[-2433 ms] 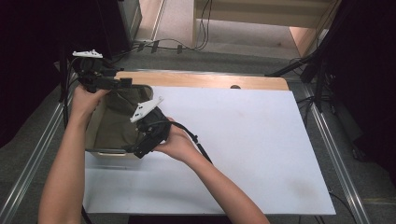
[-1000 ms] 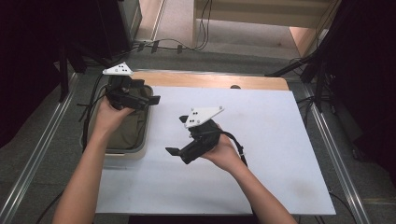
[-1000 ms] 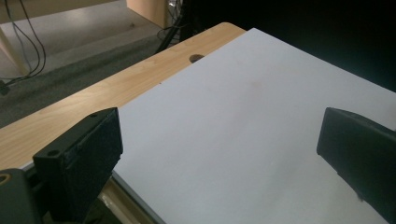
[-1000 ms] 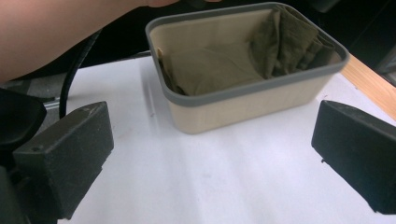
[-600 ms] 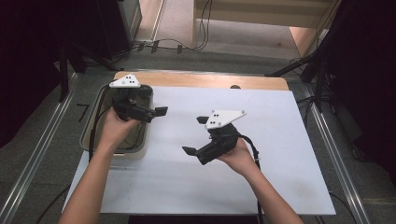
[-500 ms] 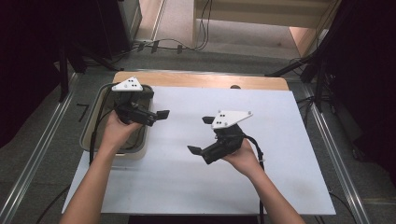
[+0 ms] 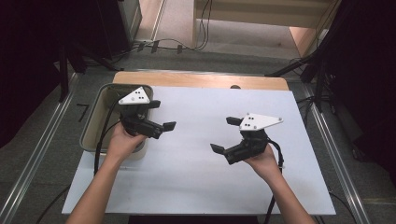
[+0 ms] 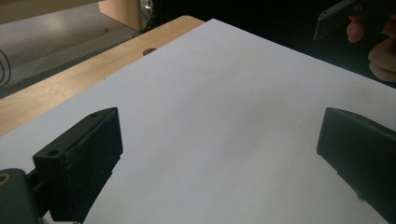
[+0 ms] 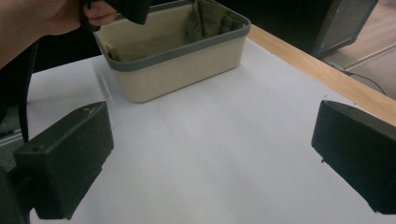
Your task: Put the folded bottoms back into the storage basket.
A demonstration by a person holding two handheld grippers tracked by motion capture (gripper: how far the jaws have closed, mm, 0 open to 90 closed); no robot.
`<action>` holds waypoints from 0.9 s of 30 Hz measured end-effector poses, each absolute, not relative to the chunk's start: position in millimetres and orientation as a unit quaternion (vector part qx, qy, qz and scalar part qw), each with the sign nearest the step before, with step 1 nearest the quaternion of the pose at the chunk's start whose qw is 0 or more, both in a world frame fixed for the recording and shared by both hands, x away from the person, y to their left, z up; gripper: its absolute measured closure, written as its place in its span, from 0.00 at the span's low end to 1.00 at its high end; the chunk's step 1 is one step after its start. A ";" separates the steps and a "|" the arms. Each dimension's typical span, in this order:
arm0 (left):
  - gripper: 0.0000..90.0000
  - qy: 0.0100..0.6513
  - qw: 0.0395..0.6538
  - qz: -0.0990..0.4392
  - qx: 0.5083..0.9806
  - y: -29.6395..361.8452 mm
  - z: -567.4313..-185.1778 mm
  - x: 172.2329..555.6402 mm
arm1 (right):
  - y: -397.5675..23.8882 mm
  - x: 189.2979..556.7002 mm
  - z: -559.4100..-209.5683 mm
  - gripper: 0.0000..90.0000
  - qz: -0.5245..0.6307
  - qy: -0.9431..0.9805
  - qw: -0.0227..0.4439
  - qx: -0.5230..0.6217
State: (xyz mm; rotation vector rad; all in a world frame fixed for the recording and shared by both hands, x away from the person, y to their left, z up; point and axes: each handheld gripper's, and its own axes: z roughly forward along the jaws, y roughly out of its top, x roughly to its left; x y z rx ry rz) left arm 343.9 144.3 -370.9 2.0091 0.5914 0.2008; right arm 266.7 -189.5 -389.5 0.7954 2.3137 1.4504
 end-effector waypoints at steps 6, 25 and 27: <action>0.01 0.241 0.504 0.078 0.826 139.8 -378.2 335.6 | -206.8 261.0 -394.5 0.00 0.503 0.796 0.161 0.296; 0.01 0.242 0.507 0.062 0.825 135.8 -392.7 319.3 | -237.3 240.8 -405.3 0.00 0.504 0.776 0.186 0.329; 0.01 0.244 0.506 0.061 0.825 137.1 -394.2 317.6 | -238.5 239.9 -406.4 0.00 0.502 0.776 0.189 0.330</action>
